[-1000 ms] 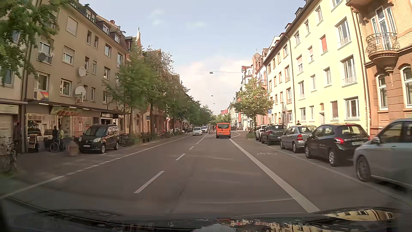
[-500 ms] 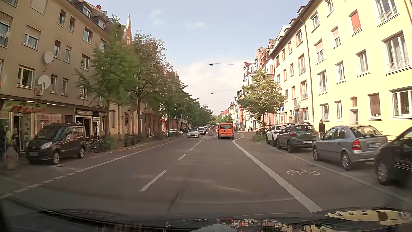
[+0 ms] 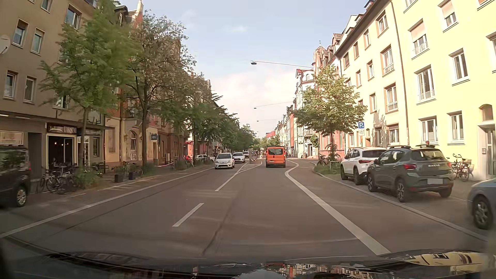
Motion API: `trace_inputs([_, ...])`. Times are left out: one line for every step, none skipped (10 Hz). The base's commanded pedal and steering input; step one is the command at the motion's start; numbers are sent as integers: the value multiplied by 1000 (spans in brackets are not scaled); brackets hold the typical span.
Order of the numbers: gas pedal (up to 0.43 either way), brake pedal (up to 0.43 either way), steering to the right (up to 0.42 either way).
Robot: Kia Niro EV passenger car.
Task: Follow the waypoints while adhering to traffic rules and regulations
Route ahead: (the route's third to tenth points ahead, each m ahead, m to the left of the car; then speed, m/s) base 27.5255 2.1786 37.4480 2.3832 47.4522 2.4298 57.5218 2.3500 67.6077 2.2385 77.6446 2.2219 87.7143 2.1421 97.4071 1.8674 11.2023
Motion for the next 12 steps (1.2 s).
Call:
trace_inputs([0, 61, 1])
trace_inputs([0, 104, 1])
trace_inputs([0, 134, 1])
trace_inputs([0, 152, 1])
trace_inputs([0, 165, 2])
trace_inputs([0, 177, 3])
trace_inputs([0, 183, 3])
trace_inputs([0, 189, 4])
trace_inputs([0, 195, 4])
trace_inputs([0, 195, 6])
trace_inputs([0, 195, 10])
trace_inputs([0, 195, 13])
